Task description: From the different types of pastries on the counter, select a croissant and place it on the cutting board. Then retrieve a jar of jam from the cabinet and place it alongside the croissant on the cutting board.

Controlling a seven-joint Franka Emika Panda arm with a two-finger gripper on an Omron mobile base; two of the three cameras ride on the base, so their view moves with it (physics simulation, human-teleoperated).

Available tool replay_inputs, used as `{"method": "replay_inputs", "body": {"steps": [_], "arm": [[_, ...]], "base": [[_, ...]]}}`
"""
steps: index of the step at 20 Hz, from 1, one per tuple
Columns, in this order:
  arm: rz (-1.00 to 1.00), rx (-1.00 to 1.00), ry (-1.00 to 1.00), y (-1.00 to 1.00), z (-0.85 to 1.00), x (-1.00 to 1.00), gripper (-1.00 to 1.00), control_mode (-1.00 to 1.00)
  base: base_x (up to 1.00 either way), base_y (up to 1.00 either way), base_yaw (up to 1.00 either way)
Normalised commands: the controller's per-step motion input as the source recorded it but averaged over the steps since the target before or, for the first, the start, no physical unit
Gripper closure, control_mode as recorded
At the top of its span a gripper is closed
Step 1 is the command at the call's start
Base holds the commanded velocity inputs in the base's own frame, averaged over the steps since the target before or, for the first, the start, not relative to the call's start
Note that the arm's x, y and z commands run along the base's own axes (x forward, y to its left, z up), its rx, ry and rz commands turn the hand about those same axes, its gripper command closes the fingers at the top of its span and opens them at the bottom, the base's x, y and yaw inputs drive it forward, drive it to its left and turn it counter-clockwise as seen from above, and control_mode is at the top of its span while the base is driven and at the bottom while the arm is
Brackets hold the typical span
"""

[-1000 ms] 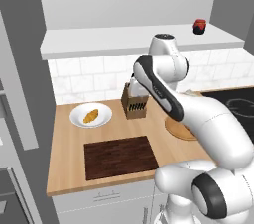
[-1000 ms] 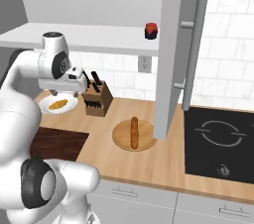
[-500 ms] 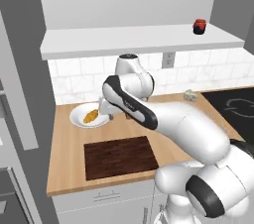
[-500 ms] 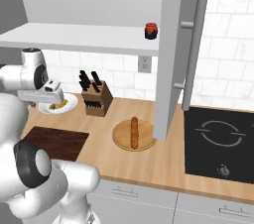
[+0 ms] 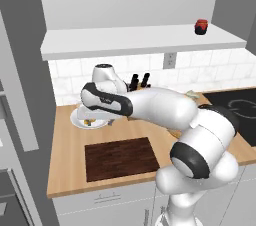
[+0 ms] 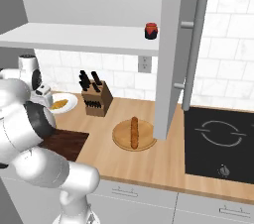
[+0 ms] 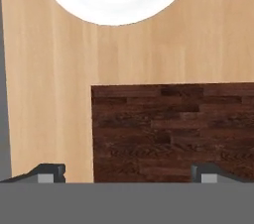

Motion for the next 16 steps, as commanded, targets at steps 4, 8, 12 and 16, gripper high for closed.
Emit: {"method": "replay_inputs", "body": {"steps": [4,8,12,16], "arm": [[-0.12,0.0,0.08,0.24,-0.11,0.81,-1.0,-1.0],[-0.1,0.0,0.06,0.14,-0.12,0.65,-1.0,-1.0],[-0.08,-0.01,0.0,0.29,-0.36,0.06,-1.0,-1.0],[-0.07,-0.04,0.0,0.34,-0.5,0.0,-1.0,-1.0]], "base": [[0.0,0.0,0.0],[0.0,0.0,0.0],[0.0,0.0,0.0],[0.0,0.0,0.0]]}}
